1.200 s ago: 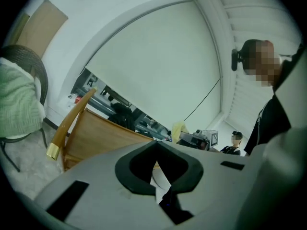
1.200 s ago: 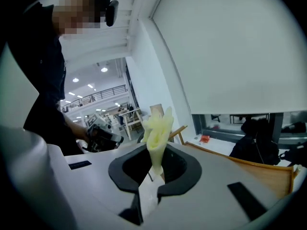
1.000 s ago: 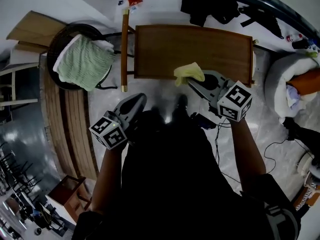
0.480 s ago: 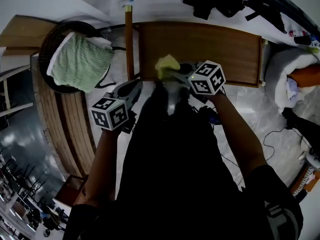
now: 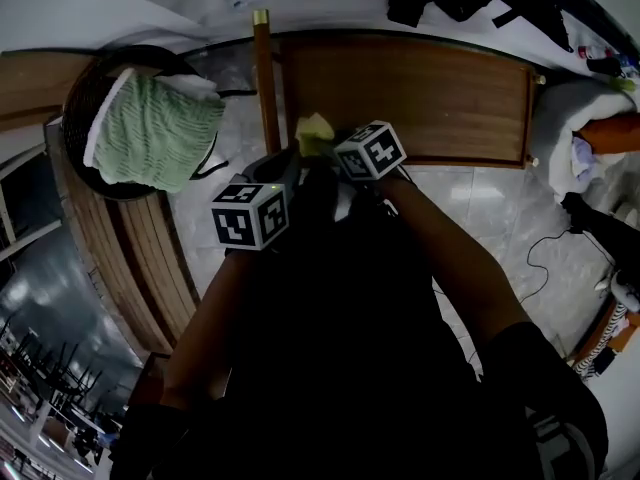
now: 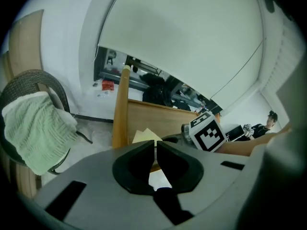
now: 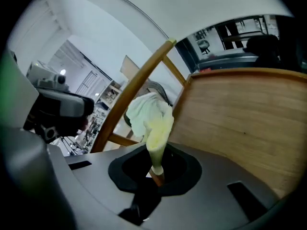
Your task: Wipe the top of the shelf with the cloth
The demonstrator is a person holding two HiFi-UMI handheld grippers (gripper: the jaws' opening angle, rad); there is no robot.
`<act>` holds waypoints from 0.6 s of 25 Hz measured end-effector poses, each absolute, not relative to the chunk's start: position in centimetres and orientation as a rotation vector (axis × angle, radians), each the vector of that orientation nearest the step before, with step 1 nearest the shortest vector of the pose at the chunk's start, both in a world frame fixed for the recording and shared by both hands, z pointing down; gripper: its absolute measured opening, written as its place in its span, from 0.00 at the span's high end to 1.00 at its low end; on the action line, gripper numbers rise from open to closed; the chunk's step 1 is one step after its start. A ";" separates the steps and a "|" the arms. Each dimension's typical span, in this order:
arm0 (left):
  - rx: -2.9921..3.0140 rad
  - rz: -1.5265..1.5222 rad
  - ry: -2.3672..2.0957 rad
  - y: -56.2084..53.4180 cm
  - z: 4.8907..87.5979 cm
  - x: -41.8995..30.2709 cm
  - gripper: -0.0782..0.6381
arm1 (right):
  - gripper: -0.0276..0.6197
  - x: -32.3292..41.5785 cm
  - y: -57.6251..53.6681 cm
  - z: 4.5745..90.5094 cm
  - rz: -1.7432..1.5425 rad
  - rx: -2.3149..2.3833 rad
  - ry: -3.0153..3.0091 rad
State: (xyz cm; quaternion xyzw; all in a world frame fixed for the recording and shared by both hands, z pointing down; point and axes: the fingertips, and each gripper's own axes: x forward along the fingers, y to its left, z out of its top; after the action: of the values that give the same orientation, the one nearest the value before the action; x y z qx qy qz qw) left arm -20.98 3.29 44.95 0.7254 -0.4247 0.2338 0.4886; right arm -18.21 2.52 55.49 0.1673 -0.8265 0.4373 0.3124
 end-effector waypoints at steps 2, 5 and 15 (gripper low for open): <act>1.690 0.563 -1.065 3.2 45.7 -21.7 0.88 | 0.89 -18.8 2.6 56.7 1.118 0.454 -2.144; 1.584 0.532 -1.120 3.3 46.5 -23.0 0.88 | 0.89 -19.5 3.7 58.1 1.110 0.424 -2.088; 1.565 0.482 -1.083 3.0 47.0 -23.4 0.88 | 0.89 -20.5 4.4 60.5 1.057 0.445 -1.988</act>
State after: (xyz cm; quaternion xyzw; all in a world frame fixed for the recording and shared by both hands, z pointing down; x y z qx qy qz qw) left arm -23.35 2.99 46.95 0.6626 -0.4588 0.2042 0.5557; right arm -20.46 4.38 60.53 0.1769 -0.7897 0.4199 0.4108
